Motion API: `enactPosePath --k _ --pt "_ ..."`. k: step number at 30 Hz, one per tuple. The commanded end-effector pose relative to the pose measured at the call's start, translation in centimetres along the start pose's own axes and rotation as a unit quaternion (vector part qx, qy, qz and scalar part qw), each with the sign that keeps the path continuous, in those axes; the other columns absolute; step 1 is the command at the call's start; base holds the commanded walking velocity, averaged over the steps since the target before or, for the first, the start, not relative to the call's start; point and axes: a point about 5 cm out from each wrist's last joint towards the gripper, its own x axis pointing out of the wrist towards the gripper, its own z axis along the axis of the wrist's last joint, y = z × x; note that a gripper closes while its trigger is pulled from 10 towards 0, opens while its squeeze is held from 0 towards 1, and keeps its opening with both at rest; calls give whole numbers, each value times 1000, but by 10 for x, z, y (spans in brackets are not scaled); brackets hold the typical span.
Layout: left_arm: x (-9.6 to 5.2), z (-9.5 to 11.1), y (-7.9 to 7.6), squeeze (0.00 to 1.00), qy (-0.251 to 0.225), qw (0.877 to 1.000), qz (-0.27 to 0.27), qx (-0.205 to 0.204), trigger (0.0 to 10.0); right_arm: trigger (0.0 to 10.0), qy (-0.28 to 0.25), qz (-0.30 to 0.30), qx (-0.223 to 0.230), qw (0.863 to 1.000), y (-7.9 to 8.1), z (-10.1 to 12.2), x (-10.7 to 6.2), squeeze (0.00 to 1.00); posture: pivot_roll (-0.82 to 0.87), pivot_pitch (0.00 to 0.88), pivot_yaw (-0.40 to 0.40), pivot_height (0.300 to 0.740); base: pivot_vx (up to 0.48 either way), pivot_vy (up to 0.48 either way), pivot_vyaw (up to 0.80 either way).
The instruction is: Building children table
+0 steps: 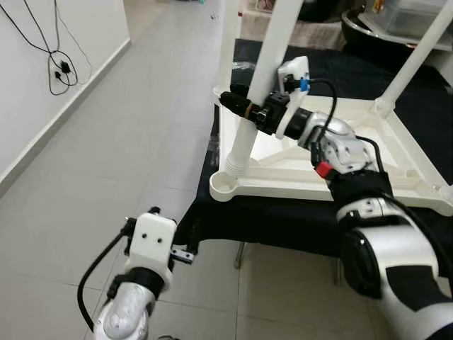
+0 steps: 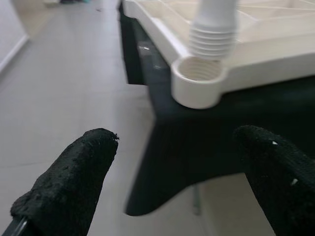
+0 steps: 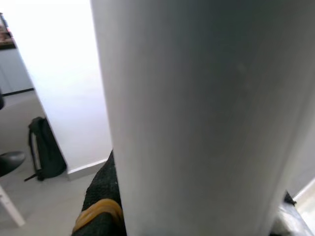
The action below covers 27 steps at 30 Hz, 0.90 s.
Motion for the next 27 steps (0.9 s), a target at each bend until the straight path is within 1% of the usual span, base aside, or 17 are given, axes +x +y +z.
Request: enactPosePath --k 1,2,3,4,6,7,8,9,10,12,14,18,23,27 --pt "-4 0 -2 0 6 1000 -6 -1 10000 10000 -9 31 -8 999 4 5 5 0 133 224 -136 740 0 0 0" --pt "-6 1 -2 0 7 1000 -4 -1 10000 10000 -9 56 -11 998 7 5 6 0 139 236 -140 740 0 0 0" --pt "-6 1 -2 0 7 1000 -4 -1 10000 10000 -9 56 -11 998 7 5 6 0 139 236 -140 740 0 0 0" --pt "-8 2 -2 0 9 1000 -4 -1 10000 10000 -6 84 -12 996 10 4 7 0 141 242 -141 740 0 0 0" --pt "-11 3 -2 0 12 1000 -2 0 10000 10000 -1 119 -11 993 13 4 7 0 141 249 -143 740 0 0 0" --pt "-13 3 -2 0 14 1000 -1 0 10000 10000 -3 132 -10 991 14 4 6 0 142 250 -142 740 0 0 0" --pt "-13 3 -2 0 14 1000 -1 0 10000 10000 -3 132 -10 991 14 4 6 0 142 250 -142 740 0 0 0" --pt "-14 3 -2 0 15 1000 -1 2 10000 10000 -8 151 -3 989 15 5 6 0 142 250 -143 740 0 0 0" --pt "-16 3 -3 0 17 1000 -1 3 10000 10000 -17 185 1 983 18 7 5 0 143 250 -143 740 0 0 0" --pt "-16 3 -3 0 17 1000 -1 3 10000 10000 -17 185 1 983 18 7 5 0 143 250 -143 740 0 0 0" --pt "-18 3 -3 0 20 1000 -2 4 10000 10000 -17 213 -6 977 22 6 7 0 148 251 -143 740 0 0 0" --pt "-19 4 -3 0 21 1000 -3 4 10000 10000 -15 228 -12 973 25 4 8 0 150 257 -143 740 0 0 0" --pt "-21 5 -3 0 24 1000 -3 7 10000 10000 -1 241 -20 970 28 -1 10 0 156 269 -141 740 0 0 0" --pt "-23 6 -3 0 25 1000 -4 10 10000 10000 25 255 -28 966 30 -8 10 0 159 274 -141 740 0 0 0"
